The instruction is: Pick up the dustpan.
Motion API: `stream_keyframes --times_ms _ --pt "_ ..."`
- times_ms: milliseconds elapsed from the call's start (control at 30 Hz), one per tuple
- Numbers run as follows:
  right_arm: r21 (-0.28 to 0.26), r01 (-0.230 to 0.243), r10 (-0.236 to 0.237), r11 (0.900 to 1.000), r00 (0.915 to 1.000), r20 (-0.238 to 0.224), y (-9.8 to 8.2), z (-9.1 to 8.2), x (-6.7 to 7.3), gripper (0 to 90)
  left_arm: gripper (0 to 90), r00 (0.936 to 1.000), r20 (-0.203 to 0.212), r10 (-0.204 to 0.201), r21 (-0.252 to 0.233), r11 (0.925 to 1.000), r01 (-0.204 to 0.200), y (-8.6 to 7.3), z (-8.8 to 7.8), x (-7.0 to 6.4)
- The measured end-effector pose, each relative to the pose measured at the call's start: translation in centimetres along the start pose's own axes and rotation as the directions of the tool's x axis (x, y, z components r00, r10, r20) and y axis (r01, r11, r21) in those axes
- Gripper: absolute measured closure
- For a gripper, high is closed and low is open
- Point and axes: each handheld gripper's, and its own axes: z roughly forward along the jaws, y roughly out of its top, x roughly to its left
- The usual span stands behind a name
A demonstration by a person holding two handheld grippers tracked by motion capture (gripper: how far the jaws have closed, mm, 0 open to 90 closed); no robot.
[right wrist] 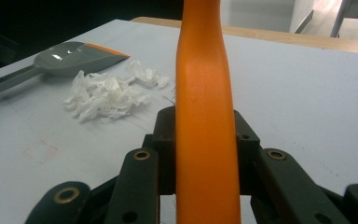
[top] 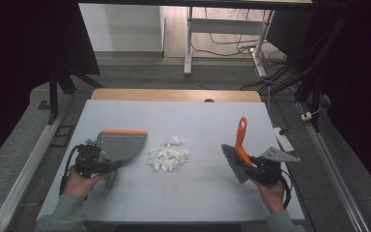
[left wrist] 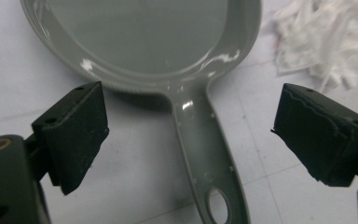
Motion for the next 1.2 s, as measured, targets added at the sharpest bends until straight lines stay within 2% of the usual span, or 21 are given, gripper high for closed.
stream_keyframes --times_ms 200,400,667,933,1067,1200 --pt "0.004 0.007 -0.007 1.0 1.0 -0.001 0.0 0.0 0.2 70.6 6.8 1.0 0.0 -0.006 0.047 0.9989 0.006 -0.1 1.3 -0.2" --pt "0.006 0.001 -0.001 1.0 1.0 0.001 -0.1 0.0 0.1 70.6 6.1 1.0 0.001 0.008 0.062 0.998 -0.008 -0.3 2.1 -0.2" --pt "0.016 0.013 -0.013 1.0 0.9999 -0.001 -0.2 0.2 0.4 70.6 13.2 1.0 0.001 -0.008 0.058 0.9983 0.008 -0.7 2.7 0.4" --pt "0.015 0.015 -0.015 1.0 0.9999 0.003 -0.2 0.2 0.4 70.6 21.2 0.9992 0.016 -0.037 0.044 0.9983 0.037 -1.0 3.2 0.5" --pt "0.019 0.018 -0.018 1.0 0.9998 0.003 -0.2 0.2 0.4 70.5 24.3 0.9992 0.012 -0.037 0.043 0.9984 0.037 -1.0 3.3 0.4" --pt "0.021 0.019 -0.019 1.0 0.9998 0.004 -0.2 0.3 0.4 70.5 30.1 0.9979 0.015 -0.063 0.034 0.9975 0.063 -1.0 3.6 0.4"
